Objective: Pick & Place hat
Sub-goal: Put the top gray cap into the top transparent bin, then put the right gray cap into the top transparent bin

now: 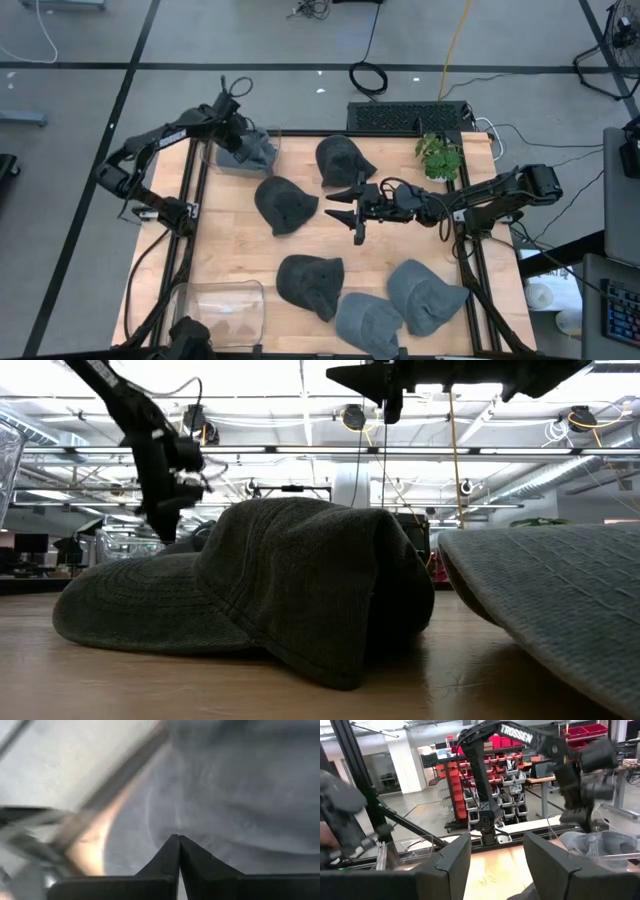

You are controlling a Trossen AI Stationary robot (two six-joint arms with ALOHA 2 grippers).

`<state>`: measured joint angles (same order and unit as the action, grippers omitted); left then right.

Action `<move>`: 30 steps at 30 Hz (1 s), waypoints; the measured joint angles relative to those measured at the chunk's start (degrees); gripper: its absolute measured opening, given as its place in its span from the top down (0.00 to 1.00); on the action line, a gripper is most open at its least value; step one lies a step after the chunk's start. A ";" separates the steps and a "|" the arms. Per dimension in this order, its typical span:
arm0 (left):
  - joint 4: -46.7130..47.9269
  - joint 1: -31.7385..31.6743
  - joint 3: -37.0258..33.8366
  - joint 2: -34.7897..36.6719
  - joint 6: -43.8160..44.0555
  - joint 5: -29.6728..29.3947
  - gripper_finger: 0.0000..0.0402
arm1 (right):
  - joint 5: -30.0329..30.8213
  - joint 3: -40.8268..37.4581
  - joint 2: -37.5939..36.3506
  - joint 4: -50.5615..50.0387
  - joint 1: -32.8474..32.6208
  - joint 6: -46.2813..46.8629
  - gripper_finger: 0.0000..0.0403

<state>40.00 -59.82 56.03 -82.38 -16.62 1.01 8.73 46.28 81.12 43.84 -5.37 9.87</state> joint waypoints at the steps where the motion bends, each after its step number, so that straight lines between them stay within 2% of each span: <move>1: 1.03 0.15 1.26 1.08 0.01 -0.02 0.97 | 0.00 0.00 0.00 -0.36 0.00 -0.02 0.57; 4: 3.17 0.78 4.90 4.80 -0.01 0.80 0.99 | -0.13 0.00 0.00 -1.62 0.00 -0.06 0.57; 6: 3.64 1.29 6.97 7.56 0.00 3.54 0.98 | -3.44 0.00 -0.10 -3.37 0.02 -0.33 0.57; 9: 3.42 1.97 9.04 11.92 -0.41 12.18 0.94 | -12.96 -0.02 -2.50 -8.37 -0.49 0.69 0.57; 11: 2.50 2.27 9.92 14.73 -0.79 19.88 0.93 | -14.64 0.15 -4.95 -13.01 -1.85 1.68 0.57; 12: 1.46 2.47 10.02 16.18 -0.11 23.33 0.92 | -13.67 0.15 -6.50 -16.81 -3.04 1.55 0.57; 14: -0.96 2.91 10.05 18.55 2.90 27.96 0.89 | -7.93 1.54 -8.99 -27.43 -6.32 1.02 0.57; 18: -3.96 3.62 10.05 22.24 6.26 29.87 0.79 | 5.37 11.47 -10.97 -53.11 -15.45 3.32 0.57; 21: -4.40 3.73 10.05 23.62 6.58 29.26 0.69 | 9.72 20.86 -8.79 -70.77 -22.56 12.59 0.57; 25: -4.68 3.71 10.05 23.90 6.71 27.54 0.55 | 9.87 30.57 -4.23 -88.51 -30.08 32.30 0.57; 30: -4.74 3.71 10.05 23.90 7.55 26.56 0.42 | -0.19 31.66 0.32 -97.58 -37.16 58.93 0.58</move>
<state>35.26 -56.12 66.08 -58.48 -9.07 27.57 8.54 77.94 81.44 -53.74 -42.53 68.80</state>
